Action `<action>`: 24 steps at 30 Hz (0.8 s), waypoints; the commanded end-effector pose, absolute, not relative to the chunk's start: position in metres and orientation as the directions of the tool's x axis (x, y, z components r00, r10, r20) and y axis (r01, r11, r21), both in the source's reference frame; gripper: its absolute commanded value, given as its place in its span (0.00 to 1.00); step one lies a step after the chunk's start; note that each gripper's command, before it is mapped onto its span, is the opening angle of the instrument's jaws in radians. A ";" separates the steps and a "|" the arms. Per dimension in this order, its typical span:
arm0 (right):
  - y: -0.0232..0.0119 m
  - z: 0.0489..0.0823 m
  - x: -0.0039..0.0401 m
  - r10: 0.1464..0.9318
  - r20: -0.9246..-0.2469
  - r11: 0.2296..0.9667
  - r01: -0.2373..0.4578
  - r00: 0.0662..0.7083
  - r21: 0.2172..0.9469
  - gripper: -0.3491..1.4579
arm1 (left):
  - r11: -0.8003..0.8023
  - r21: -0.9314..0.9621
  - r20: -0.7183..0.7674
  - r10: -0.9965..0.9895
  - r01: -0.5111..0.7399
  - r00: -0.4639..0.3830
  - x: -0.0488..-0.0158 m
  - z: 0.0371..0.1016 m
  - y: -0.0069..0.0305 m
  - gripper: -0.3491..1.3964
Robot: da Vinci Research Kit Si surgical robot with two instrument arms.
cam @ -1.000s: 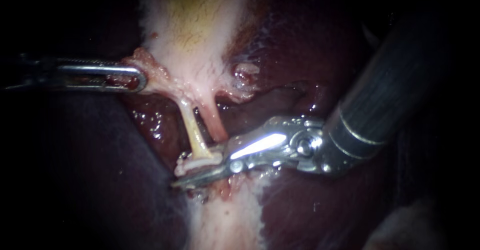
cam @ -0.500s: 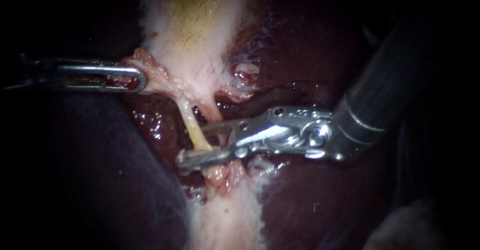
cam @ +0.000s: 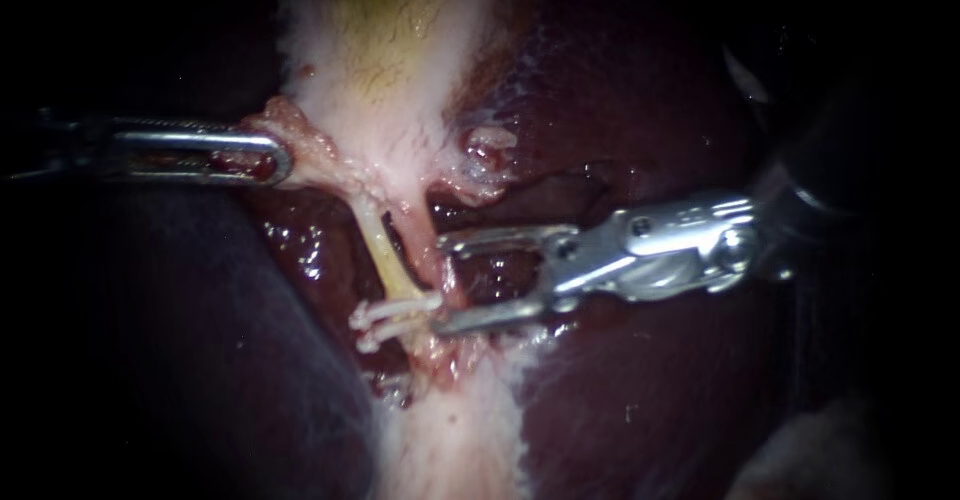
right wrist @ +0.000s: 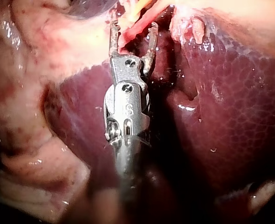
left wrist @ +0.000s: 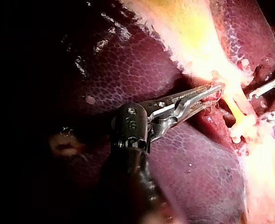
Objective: Going back second clip left tube
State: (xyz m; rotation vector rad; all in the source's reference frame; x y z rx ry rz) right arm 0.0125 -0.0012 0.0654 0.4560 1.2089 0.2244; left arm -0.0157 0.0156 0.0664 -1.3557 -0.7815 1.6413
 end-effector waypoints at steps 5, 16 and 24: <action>0.0000 0.0637 0.0088 0.366 -0.860 0.914 0.034 0.354 0.403 0.47 | -0.447 -0.868 -0.446 0.893 -0.215 -0.055 -0.0156 0.0666 0.0156 0.00; 0.0003 0.0621 0.0047 0.316 -0.872 0.927 0.076 0.374 0.368 0.47 | -0.447 -0.868 -0.446 0.893 -0.215 -0.056 -0.0156 0.0668 0.0157 0.00; 0.0003 0.0617 0.0039 0.305 -0.876 0.929 0.085 0.375 0.360 0.47 | -0.447 -0.868 -0.447 0.893 -0.215 -0.055 -0.0157 0.0669 0.0158 0.00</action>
